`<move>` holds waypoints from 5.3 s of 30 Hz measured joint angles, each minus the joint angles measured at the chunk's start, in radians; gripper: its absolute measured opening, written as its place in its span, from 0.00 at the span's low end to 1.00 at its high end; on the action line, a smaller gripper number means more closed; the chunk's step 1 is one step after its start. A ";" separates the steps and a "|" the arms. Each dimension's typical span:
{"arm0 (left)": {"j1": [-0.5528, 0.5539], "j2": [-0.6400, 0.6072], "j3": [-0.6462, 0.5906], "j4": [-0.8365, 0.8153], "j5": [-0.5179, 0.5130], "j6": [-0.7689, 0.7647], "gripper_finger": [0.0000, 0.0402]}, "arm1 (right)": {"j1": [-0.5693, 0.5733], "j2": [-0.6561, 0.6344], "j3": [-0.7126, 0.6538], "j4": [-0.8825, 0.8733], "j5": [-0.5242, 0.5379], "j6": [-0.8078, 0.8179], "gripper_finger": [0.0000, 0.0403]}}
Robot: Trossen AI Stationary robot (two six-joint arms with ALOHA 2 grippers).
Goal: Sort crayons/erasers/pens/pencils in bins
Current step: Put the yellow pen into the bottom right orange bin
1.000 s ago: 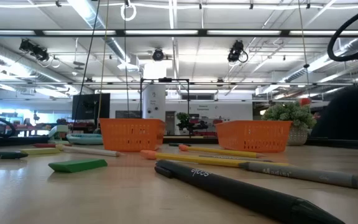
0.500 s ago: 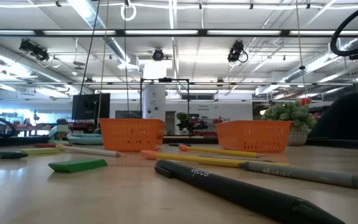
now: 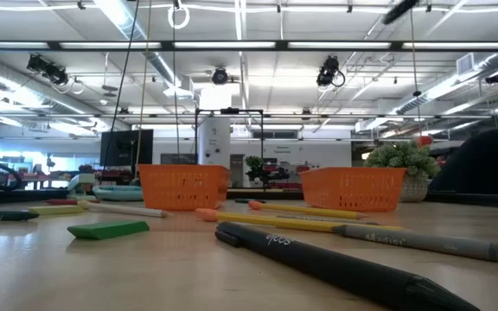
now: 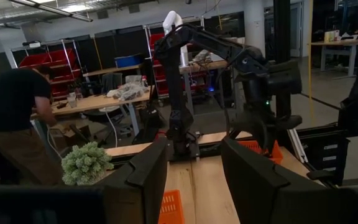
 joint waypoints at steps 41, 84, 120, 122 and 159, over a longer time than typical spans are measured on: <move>0.000 0.000 0.000 -0.014 0.000 -0.008 0.40 | 0.029 0.000 -0.126 0.139 -0.066 -0.092 0.19; 0.001 0.000 0.000 -0.037 0.000 -0.025 0.40 | -0.193 0.001 -0.125 0.429 0.444 -1.137 0.20; 0.000 0.000 0.000 0.007 0.119 -0.033 0.40 | -0.106 0.375 0.287 -0.102 -0.066 -0.008 0.20; 0.000 0.000 0.000 0.011 0.119 -0.022 0.40 | -0.101 0.376 0.262 -0.070 -0.090 0.010 0.20; 0.000 0.000 0.000 0.016 0.119 -0.002 0.40 | -0.169 0.367 0.084 0.101 -0.125 -0.058 0.34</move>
